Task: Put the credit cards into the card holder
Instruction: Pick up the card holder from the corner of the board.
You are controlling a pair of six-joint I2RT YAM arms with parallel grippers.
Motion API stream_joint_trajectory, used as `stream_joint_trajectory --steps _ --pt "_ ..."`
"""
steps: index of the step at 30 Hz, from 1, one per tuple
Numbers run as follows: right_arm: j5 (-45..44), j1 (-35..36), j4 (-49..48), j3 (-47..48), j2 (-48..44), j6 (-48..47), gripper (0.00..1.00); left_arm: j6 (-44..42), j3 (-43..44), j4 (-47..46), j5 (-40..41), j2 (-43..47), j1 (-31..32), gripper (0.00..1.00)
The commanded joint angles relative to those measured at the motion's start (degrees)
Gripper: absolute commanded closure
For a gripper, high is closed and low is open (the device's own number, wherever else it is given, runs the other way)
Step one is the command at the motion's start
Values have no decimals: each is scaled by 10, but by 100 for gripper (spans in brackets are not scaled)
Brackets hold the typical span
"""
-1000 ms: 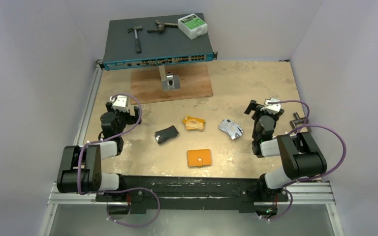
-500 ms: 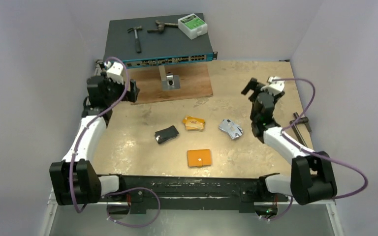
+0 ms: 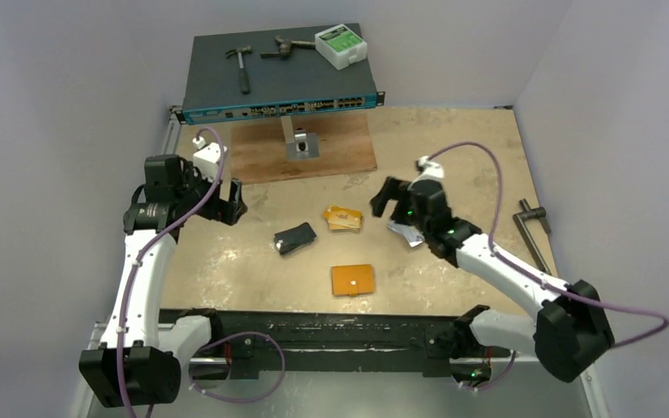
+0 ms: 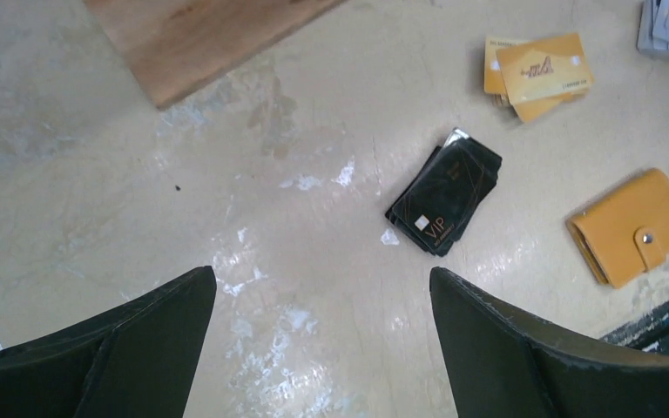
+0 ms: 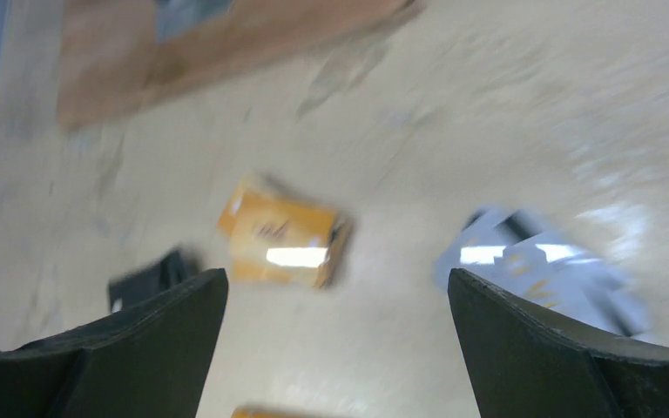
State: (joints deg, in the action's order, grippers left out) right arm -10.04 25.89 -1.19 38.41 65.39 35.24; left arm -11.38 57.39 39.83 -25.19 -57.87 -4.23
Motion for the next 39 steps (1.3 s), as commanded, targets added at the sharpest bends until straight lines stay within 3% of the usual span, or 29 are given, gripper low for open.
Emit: stream_joint_trajectory --steps 1,6,10,14,20,24,32,39 --pt "-92 170 104 52 34 55 2 -49 42 100 -20 -18 -5 8" --pt "-158 317 119 66 119 124 1 -92 45 145 -28 -24 -5 6" --pt "-199 383 178 100 191 169 4 -118 43 165 -22 -19 -5 5" --pt "-261 448 248 110 204 219 4 -135 42 169 -15 -13 -4 5" --pt "-275 530 296 97 236 296 3 -145 59 183 -22 -24 -4 4" --pt "-270 550 304 87 255 337 2 -146 62 184 -26 -23 -4 4" --pt "-254 547 265 10 177 374 5 -148 63 185 -24 -13 -4 4" --pt "-211 498 151 -41 132 346 13 -140 69 184 -21 -14 -4 3"
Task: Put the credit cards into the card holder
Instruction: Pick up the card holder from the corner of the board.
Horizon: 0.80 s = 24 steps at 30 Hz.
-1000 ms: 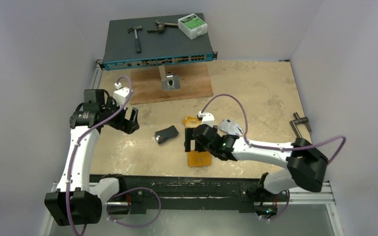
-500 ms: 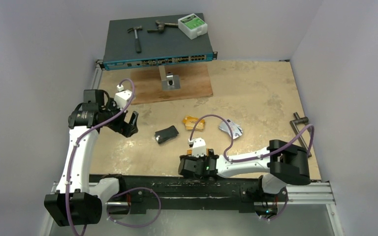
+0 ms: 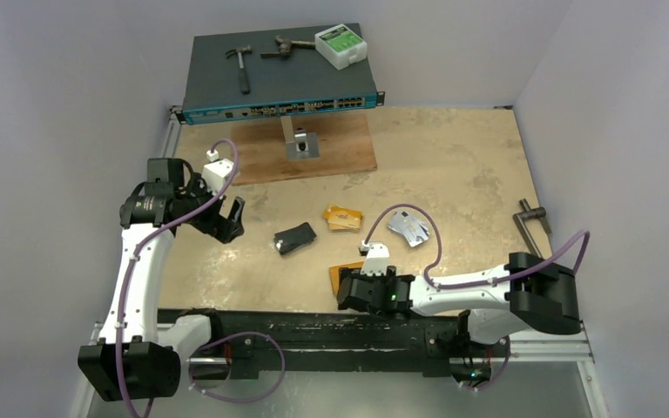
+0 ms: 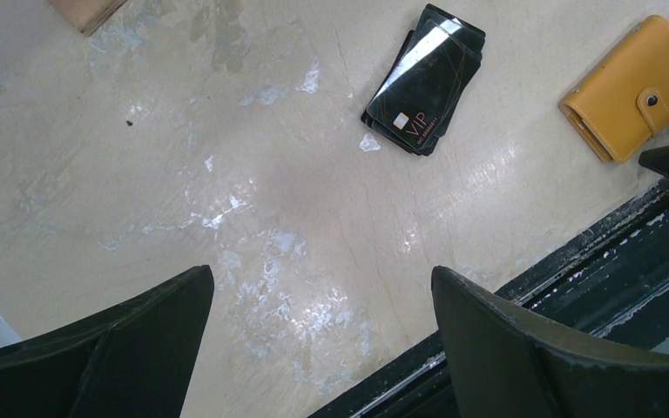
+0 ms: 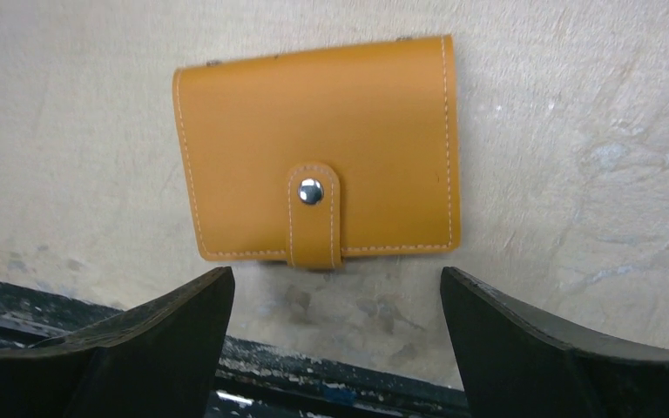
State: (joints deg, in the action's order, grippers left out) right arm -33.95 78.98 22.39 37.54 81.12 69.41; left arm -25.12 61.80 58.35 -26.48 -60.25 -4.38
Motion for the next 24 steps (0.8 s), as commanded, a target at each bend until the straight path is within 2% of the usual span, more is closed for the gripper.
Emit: stream_joint_trajectory --steps 1,5,14,17,20,24 --pt "41 -49 -104 -41 -33 0 15 -1 25 -2 -7 9 -2 3" --pt "72 -92 -141 -67 -47 -10 22 7 35 7 -11 4 -2 3" --pt "132 -167 -203 -79 -11 -29 27 4 24 10 -10 2 14 1" --pt "145 -180 -205 -78 0 -28 29 19 19 10 -4 0 47 1" --pt "150 -184 -206 -85 9 -18 31 47 18 8 9 -9 111 0" --pt "155 -192 -203 -92 19 -8 37 133 11 -7 -16 -38 170 0"
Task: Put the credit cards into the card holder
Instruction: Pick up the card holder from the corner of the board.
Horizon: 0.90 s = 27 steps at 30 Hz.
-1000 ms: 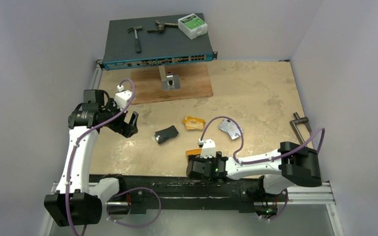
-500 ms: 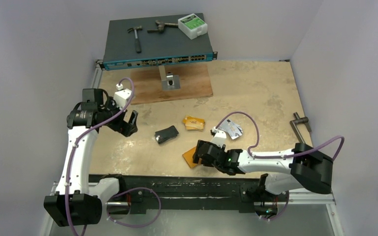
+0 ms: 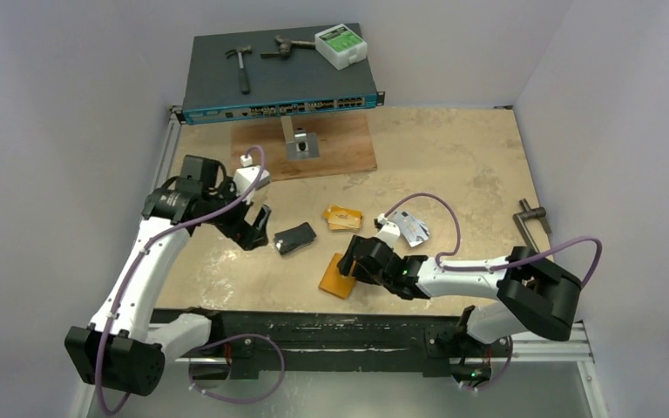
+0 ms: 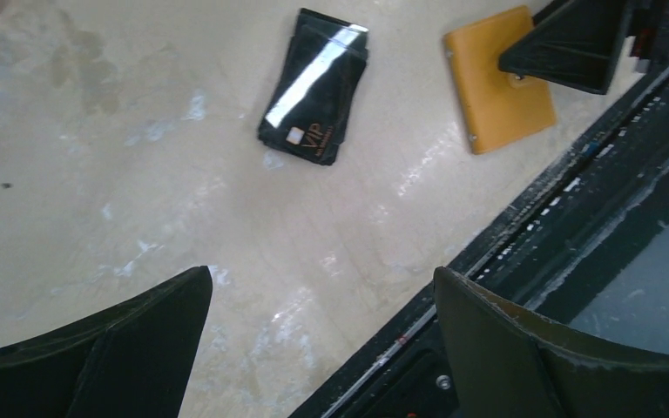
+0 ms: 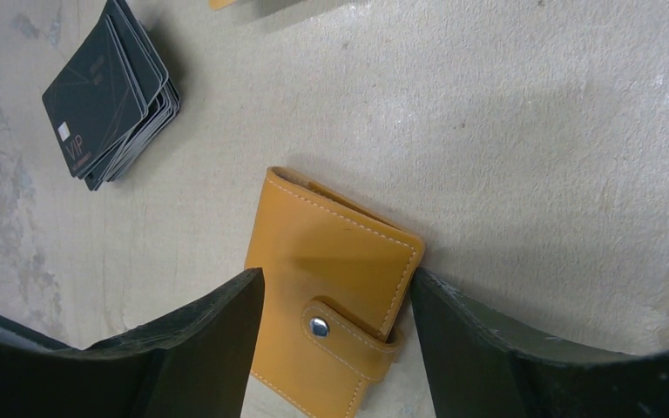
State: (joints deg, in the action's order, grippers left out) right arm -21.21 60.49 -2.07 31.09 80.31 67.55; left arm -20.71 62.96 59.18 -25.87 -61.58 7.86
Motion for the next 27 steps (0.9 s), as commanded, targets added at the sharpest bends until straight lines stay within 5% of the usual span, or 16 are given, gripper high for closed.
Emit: stream_joint_trajectory --steps 1,9,12,18,27 --pt "28 -8 41 -30 29 12 40 107 -7 -23 -33 -33 60 0" --pt "49 -17 -17 -67 65 48 77 262 -52 -126 -77 -121 133 2" --pt "58 -20 -36 -80 80 59 100 284 -68 -178 -92 -130 147 1" --pt "69 -21 -113 -128 30 62 100 329 -100 -254 -150 -155 174 0" --pt "59 -21 -172 -195 -220 -6 100 341 -143 -318 -195 -168 190 0"
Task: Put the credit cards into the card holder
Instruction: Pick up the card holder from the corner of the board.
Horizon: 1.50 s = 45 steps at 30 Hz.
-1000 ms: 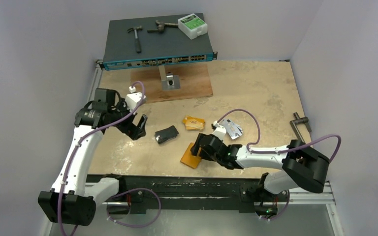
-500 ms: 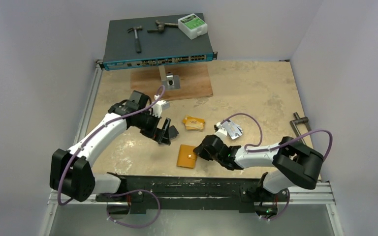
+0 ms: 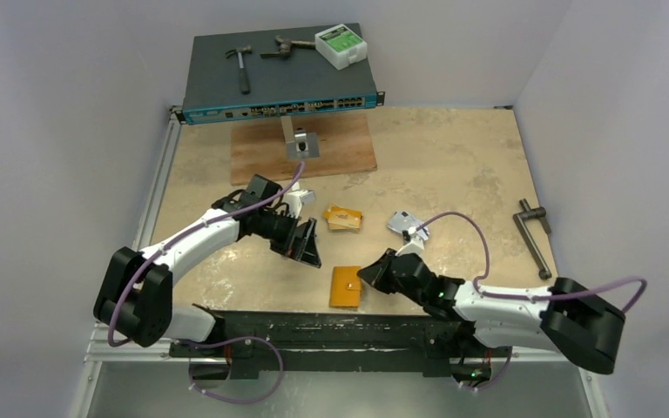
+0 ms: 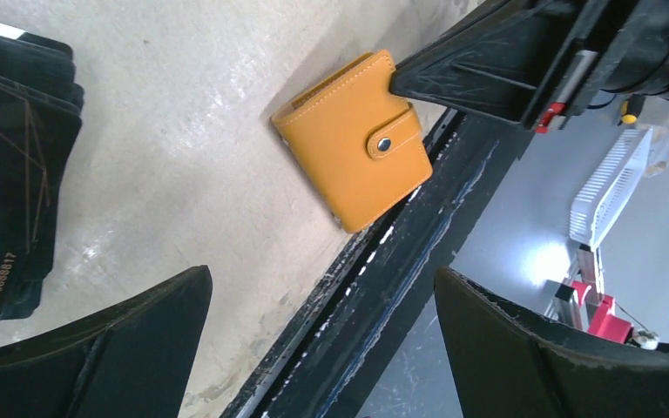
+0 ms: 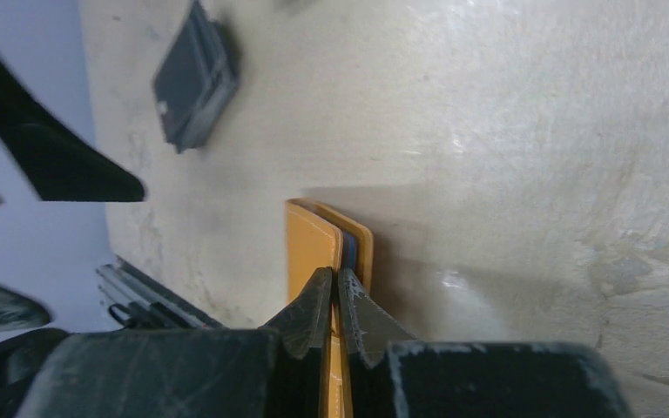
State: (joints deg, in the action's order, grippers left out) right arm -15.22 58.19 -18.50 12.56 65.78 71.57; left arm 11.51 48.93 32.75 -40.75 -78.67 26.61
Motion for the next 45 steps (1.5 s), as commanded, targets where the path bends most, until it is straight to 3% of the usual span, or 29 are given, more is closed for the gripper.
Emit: stream_joint_trajectory --steps 1,8,18,22,30,39,45 --pt "-1 1 -6 -8 -93 -52 100 27 -3 -62 -55 5 3 0" --pt "-8 2 24 41 -148 -94 100 62 9 -97 -112 6 4 0" --pt "2 2 52 157 -147 -140 100 58 -20 -151 -210 25 3 0" --pt "8 2 49 178 -153 -142 100 41 -11 -146 -233 29 0 0" --pt "15 2 -5 191 -132 -134 100 87 0 -176 -312 48 -6 1" --pt "21 1 -33 203 -109 -129 100 111 6 -208 -347 65 -34 22" --pt "30 1 -15 228 -119 -135 100 75 -6 -176 -323 77 -47 9"
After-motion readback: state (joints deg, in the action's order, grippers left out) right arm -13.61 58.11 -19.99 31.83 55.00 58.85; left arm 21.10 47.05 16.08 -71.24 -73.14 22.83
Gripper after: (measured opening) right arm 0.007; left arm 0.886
